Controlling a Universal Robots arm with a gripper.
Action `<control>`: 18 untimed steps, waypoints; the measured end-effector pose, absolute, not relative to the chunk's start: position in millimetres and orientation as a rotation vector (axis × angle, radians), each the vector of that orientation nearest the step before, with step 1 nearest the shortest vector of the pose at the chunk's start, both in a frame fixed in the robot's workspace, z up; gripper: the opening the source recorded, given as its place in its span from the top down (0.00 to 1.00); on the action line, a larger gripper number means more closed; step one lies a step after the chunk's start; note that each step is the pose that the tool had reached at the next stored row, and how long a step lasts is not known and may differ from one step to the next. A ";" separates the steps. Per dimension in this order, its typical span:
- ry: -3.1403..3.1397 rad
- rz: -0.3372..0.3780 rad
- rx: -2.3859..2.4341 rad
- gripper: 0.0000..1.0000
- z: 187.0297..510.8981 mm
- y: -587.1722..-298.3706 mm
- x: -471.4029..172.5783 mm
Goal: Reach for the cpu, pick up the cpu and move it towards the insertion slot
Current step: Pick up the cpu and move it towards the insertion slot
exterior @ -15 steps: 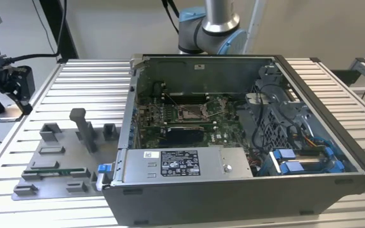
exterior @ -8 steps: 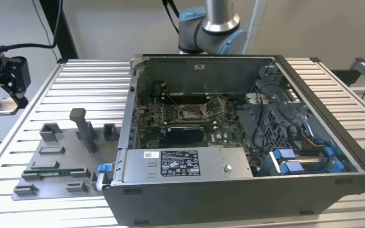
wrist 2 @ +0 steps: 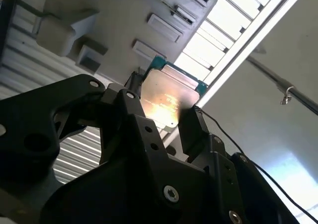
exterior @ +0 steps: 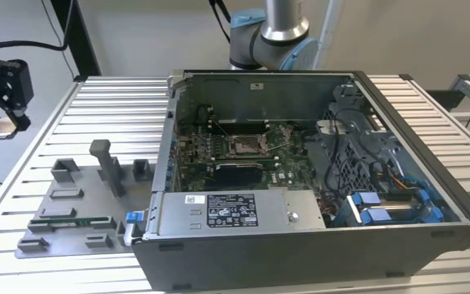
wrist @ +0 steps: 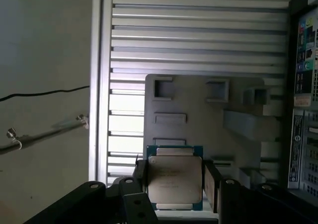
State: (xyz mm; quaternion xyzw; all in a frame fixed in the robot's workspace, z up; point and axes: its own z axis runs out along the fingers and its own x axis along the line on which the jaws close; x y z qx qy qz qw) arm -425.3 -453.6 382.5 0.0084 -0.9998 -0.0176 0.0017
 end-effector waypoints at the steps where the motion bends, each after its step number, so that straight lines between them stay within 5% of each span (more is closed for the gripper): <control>1: -3.138 -0.054 0.026 1.00 384.5 -453.7 -425.3; 18: -3.138 -0.039 0.026 1.00 402.9 -453.6 -425.3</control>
